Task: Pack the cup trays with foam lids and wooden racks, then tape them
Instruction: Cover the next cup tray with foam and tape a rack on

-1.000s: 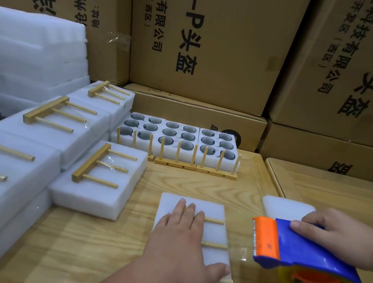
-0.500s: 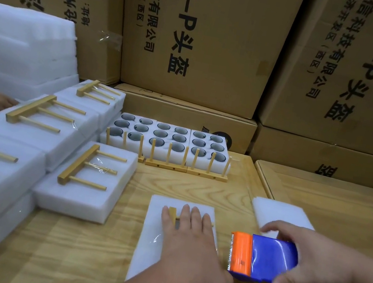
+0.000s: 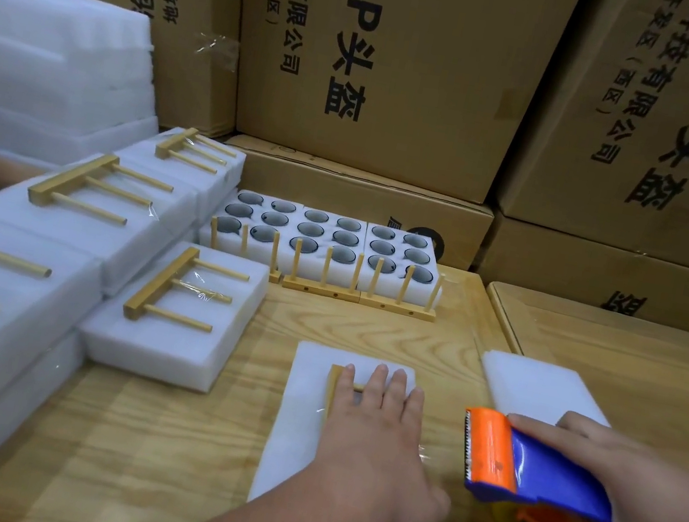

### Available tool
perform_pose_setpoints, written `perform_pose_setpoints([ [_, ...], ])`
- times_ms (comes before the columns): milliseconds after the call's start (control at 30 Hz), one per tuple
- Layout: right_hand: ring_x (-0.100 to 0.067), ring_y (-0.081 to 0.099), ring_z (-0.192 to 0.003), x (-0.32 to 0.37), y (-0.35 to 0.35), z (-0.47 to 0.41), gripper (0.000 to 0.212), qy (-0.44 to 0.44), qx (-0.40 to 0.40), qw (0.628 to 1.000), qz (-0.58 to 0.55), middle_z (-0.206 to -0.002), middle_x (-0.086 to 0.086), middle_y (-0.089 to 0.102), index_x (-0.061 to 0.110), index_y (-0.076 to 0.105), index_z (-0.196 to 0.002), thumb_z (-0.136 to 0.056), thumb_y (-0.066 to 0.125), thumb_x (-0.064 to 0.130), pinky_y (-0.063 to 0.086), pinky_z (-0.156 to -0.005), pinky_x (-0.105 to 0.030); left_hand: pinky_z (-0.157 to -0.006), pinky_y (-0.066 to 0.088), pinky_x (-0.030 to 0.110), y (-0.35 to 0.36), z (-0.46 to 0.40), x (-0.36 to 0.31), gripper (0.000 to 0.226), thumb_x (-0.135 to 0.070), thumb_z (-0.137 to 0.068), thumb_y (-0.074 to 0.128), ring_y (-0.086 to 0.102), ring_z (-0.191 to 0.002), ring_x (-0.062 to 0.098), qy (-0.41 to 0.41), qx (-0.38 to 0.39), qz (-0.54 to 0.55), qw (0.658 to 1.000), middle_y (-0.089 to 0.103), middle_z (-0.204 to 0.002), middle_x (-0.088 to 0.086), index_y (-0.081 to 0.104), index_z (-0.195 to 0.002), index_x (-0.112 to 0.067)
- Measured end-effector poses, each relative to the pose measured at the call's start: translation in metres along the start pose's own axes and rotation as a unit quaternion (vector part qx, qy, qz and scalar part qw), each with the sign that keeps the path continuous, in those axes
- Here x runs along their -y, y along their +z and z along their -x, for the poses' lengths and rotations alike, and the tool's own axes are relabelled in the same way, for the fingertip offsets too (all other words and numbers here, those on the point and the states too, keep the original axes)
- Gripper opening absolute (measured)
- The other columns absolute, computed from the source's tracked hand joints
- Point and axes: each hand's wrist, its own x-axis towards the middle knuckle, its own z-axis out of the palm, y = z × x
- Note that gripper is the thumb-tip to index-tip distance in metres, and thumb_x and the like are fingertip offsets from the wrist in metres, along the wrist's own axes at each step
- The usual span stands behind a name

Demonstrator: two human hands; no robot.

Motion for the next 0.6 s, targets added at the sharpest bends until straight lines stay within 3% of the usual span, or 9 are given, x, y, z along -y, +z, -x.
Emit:
perform_pose_setpoints([
  [267, 0.012, 0.052, -0.097, -0.013, 0.006, -0.001, 0.099, -0.002, 0.017, 1.000, 0.008, -0.116, 0.038, 0.038, 0.063, 0.011, -0.153, -0.070, 0.059, 0.088, 0.052, -0.071, -0.018, -0.118, -0.021, 0.061, -0.003, 0.003, 0.000, 0.097, -0.066, -0.092, 0.033, -0.026, -0.153, 0.028, 0.004, 0.001, 0.005, 1.000, -0.021, -0.168, 0.008, -0.012, -0.162, -0.017],
  [467, 0.008, 0.050, -0.087, 0.013, -0.013, -0.014, 0.090, -0.035, 0.031, 0.993, 0.107, -0.103, 0.031, 0.038, 0.076, 0.000, -0.143, -0.070, 0.051, 0.088, 0.052, -0.070, -0.029, -0.116, -0.021, 0.063, -0.002, 0.003, 0.000, 0.098, -0.067, -0.091, 0.032, -0.024, -0.154, 0.030, 0.007, -0.002, 0.003, 1.000, -0.018, -0.169, 0.010, -0.011, -0.161, -0.014],
  [600, -0.004, 0.051, -0.088, 0.043, -0.035, -0.029, 0.088, -0.061, 0.090, 0.986, 0.126, -0.099, 0.023, 0.041, 0.084, -0.006, -0.133, -0.072, 0.056, 0.068, 0.045, -0.069, -0.030, -0.116, -0.020, 0.065, -0.002, 0.005, 0.000, 0.097, -0.062, -0.091, 0.033, -0.020, -0.155, 0.033, 0.013, -0.009, 0.000, 1.000, -0.016, -0.169, 0.013, -0.011, -0.161, -0.012],
])
